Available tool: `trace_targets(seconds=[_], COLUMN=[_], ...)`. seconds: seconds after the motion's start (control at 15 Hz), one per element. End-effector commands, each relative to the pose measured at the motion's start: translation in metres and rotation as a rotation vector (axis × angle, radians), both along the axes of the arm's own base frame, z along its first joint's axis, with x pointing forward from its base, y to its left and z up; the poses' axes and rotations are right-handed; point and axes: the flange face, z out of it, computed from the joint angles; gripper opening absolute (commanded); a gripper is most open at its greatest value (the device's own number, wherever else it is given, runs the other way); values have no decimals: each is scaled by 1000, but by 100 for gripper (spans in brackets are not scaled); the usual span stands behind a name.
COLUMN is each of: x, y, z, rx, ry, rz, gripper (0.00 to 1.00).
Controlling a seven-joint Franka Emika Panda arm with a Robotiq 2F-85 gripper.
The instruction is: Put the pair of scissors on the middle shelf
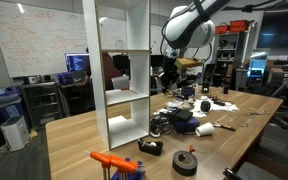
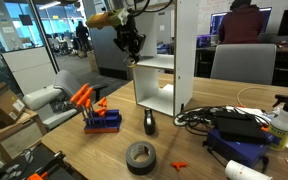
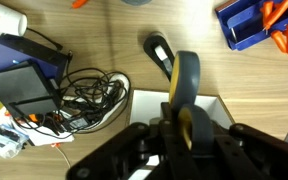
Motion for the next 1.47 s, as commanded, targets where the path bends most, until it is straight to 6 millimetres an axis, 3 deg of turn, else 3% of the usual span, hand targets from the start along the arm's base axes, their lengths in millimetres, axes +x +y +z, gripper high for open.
trace_targets(seconds=[0.0, 0.2, 0.8, 1.4], x=[18, 29, 77, 135], y=[12, 22, 38, 69], z=[15, 8, -49, -57], rx=[-15, -18, -57, -123], ry=[-108, -178, -276, -324], rz=[11, 24, -35, -30], gripper=[6, 5, 5, 6])
